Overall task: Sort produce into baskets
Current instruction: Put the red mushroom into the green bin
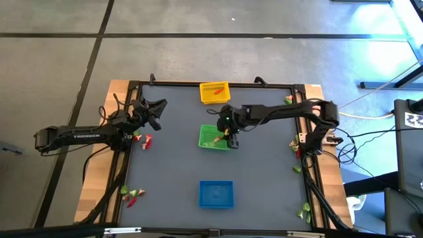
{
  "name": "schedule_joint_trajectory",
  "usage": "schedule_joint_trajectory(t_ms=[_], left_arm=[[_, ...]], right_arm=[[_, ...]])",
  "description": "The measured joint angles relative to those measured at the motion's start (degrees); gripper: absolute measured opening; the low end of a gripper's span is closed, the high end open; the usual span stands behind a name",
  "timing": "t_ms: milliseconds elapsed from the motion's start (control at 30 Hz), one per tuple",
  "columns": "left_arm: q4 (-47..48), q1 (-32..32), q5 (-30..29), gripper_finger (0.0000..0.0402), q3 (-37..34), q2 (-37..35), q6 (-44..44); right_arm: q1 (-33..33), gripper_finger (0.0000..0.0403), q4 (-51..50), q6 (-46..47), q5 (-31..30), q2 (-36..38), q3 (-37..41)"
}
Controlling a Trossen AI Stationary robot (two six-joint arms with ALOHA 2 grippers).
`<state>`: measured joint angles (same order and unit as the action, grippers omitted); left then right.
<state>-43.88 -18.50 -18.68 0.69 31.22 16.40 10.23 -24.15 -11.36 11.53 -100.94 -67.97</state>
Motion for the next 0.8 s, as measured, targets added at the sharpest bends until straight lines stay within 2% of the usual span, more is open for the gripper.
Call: schedule_joint_trajectory(t_ms=[367, 667, 800], left_arm=[[0.0, -0.02, 0.0, 0.0072, 0.0, 0.0, 0.02], [0.0, -0.02, 0.0, 0.0072, 0.0, 0.0, 0.04], [0.0, -0.02, 0.0, 0.0072, 0.0, 0.0, 0.0]], right_arm=[[6.89, 0.0182, -16.49, -0.57, -2.16, 12.05, -0.05], [15.85, 0.0182, -26.45, -2.52, -6.12, 15.22, 0.0], [19.92, 0.0182, -30.47, -3.61, -10.18, 15.27, 0.03]])
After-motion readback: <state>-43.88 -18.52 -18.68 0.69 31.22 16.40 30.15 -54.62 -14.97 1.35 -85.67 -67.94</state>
